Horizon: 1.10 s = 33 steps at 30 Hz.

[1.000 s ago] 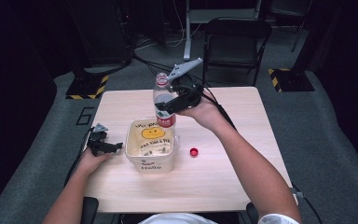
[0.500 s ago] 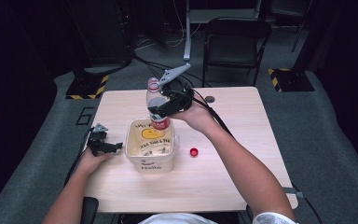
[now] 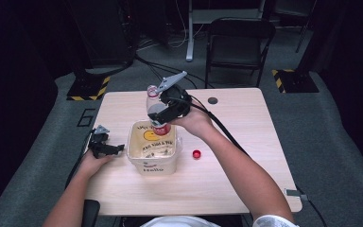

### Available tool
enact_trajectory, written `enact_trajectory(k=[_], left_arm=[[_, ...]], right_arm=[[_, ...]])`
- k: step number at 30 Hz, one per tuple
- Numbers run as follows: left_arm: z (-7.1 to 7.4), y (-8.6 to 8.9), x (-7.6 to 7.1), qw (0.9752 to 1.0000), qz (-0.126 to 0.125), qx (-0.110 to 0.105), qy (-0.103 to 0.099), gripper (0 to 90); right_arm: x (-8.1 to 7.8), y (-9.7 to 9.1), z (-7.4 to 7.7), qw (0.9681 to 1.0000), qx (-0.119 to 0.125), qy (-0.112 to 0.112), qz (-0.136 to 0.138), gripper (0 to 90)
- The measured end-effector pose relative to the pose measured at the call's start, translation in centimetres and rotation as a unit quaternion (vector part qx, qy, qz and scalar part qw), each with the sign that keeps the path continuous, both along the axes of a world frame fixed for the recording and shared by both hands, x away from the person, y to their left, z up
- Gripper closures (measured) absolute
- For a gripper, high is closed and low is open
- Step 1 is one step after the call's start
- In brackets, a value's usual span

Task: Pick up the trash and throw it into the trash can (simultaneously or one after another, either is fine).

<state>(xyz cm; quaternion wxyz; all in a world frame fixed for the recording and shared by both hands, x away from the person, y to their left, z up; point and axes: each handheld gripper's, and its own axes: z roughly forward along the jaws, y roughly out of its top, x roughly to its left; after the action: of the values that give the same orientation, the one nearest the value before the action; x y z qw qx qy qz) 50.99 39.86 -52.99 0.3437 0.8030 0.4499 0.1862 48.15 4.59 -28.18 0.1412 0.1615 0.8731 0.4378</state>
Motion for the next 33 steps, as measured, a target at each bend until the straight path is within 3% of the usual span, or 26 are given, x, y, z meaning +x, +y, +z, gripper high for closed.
enact_trajectory(k=[33], left_arm=[[0.0,0.0,0.0,1.0000,0.000,0.000,0.000,0.1]], right_arm=[[1.1,-0.1,-5.5,0.9997,-0.001,0.019,-0.017,25.2]])
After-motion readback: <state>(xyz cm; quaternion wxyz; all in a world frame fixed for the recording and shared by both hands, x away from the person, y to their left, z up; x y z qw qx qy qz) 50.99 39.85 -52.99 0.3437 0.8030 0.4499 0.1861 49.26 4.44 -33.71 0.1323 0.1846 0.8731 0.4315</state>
